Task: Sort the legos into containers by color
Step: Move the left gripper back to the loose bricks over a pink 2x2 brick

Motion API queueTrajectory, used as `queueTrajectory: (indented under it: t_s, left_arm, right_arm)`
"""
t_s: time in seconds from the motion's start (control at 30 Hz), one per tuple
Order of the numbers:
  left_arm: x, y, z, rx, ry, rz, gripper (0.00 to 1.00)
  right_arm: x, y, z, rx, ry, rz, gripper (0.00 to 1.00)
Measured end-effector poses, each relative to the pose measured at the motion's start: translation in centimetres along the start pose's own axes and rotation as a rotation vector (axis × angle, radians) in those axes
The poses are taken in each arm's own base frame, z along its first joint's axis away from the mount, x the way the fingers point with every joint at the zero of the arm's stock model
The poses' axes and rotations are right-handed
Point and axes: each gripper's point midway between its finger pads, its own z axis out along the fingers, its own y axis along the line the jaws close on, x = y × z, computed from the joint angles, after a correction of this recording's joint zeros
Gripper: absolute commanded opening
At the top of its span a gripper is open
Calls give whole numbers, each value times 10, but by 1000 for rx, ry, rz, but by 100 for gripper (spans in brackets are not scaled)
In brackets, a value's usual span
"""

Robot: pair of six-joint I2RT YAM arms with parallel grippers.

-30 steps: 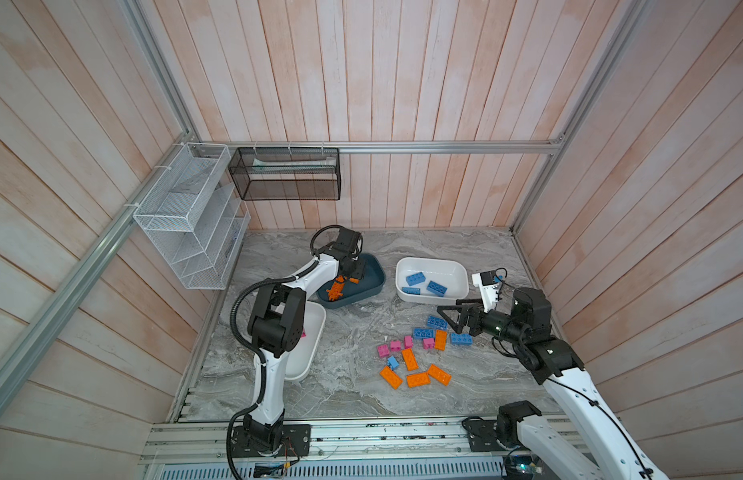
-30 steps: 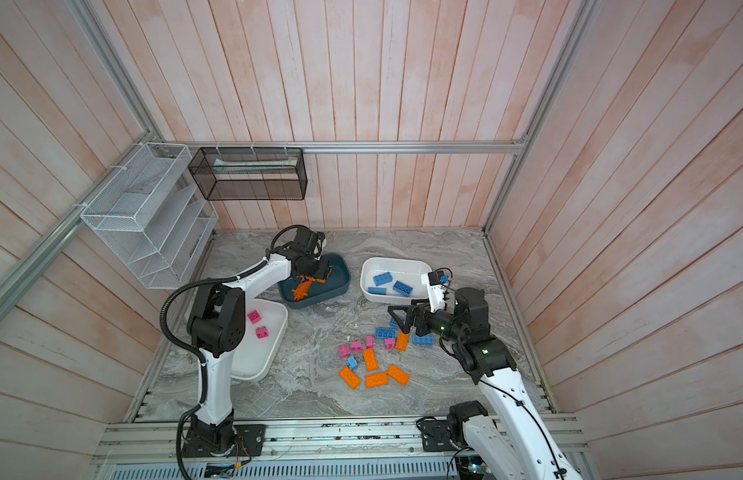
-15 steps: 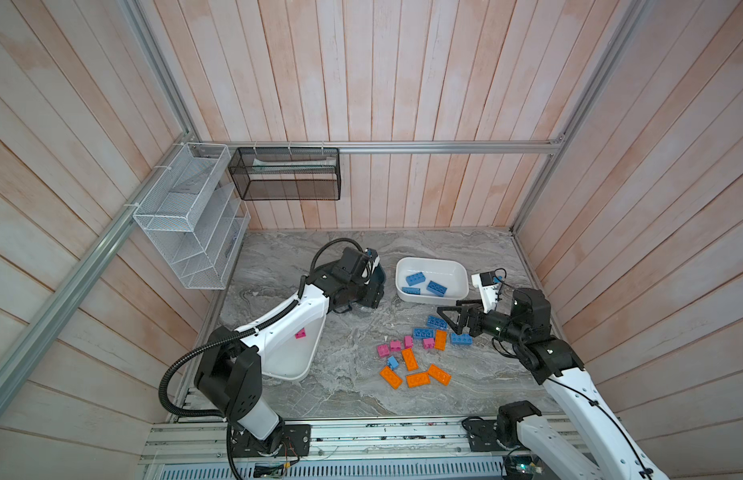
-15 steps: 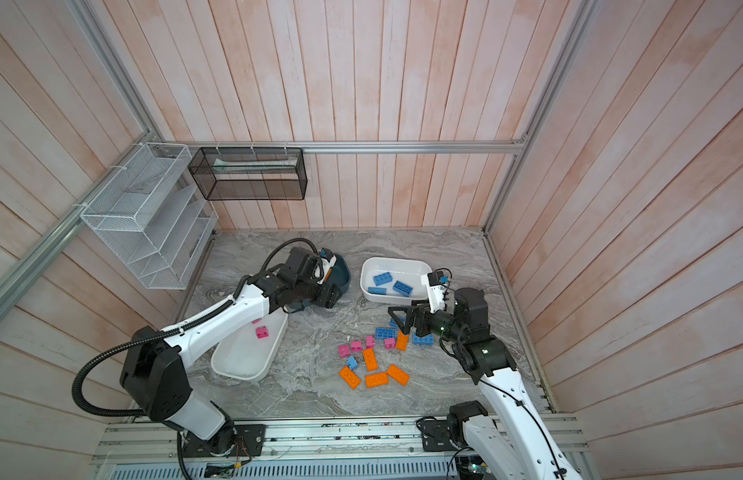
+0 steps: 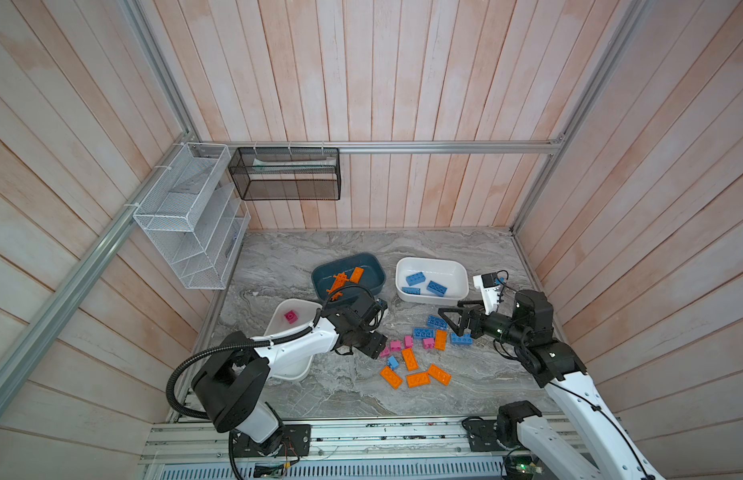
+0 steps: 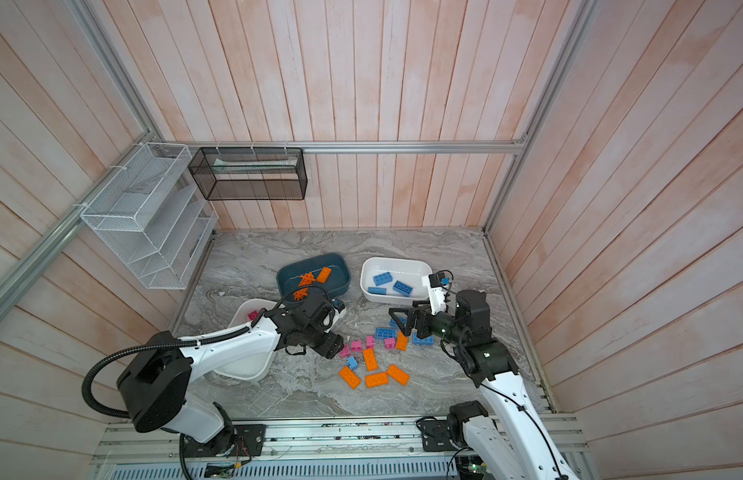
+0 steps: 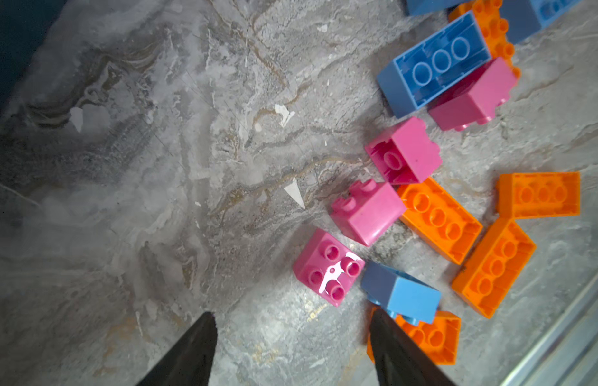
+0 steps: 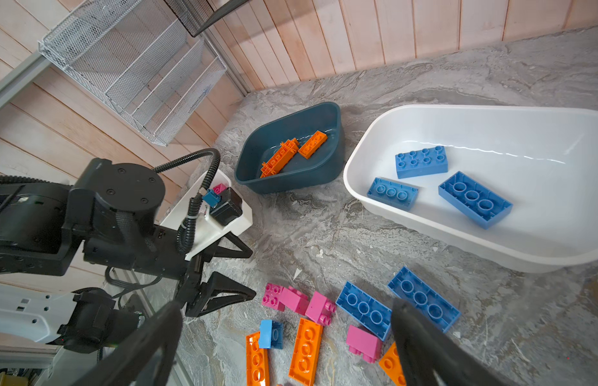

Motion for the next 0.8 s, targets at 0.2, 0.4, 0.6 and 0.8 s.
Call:
queueTrajectory:
  t_s: [0.2, 0.4, 0.6, 0.8]
  left_arm:
    - [7, -8, 14, 48, 28, 117, 74]
    - [8, -18, 23, 84, 29, 214, 72]
    - [13, -16, 32, 79, 56, 280, 69]
    - [4, -16, 40, 76, 50, 324, 64]
  right_arm:
    - [8, -3, -2, 9, 10, 8, 98]
    - [9, -4, -1, 16, 12, 10, 98]
    - [11, -7, 1, 21, 20, 13, 98]
    - [11, -8, 2, 23, 24, 17, 98]
